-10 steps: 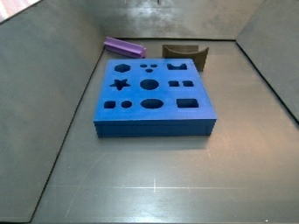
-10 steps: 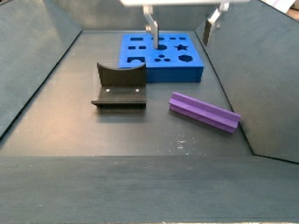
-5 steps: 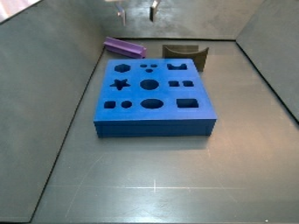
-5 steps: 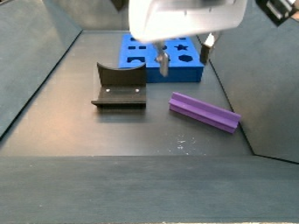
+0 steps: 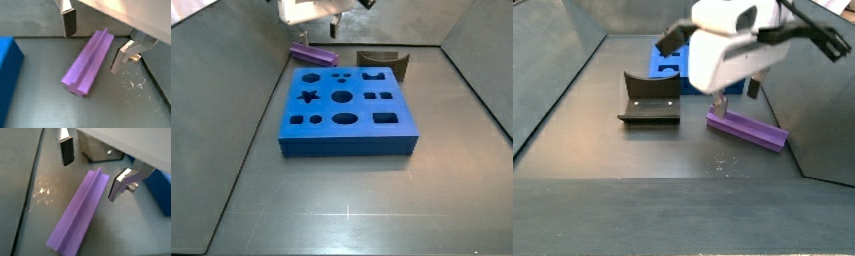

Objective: Pick up the star object. Move up. Place the star object on the fixture. Regrasp the star object. Move to above the board. Insert the star object.
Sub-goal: Pick up the star object.

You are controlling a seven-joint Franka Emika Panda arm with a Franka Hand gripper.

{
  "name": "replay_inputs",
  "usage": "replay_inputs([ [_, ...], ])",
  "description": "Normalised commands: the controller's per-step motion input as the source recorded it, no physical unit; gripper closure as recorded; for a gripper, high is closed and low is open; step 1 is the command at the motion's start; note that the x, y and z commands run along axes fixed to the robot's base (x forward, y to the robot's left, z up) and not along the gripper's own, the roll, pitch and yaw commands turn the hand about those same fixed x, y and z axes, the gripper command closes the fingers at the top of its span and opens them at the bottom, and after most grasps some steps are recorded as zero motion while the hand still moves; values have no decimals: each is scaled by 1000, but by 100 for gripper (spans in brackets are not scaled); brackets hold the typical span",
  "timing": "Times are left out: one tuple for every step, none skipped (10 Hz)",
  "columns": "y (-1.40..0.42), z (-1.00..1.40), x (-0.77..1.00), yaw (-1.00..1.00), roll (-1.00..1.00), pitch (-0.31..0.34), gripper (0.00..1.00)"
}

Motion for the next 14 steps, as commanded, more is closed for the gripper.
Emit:
replay_inputs([
  [223,-1000,91,0,-66,-24,0],
  [149,-969,129,0,-99,-44,0],
  [120,-929,163,0,-120,-57,0],
  [97,-909,163,0,-129,-60,0],
  [74,-877,146,0,-143,-61,0],
  [66,-760,0,0,-196,-90,0],
  [137,-600,-220,40,-226,-157,0],
  [69,-489,-189,43,-239,-213,0],
  [-306,-469,0,63,-7,-51,0],
  [-269,-260,234,31,-20,9,0],
  [-114,-89,0,0,0,-3,0],
  [0,-26,-54,20,-40,-71,0],
  [0,0,0,0,0,0,0],
  [0,0,0,0,0,0,100],
])
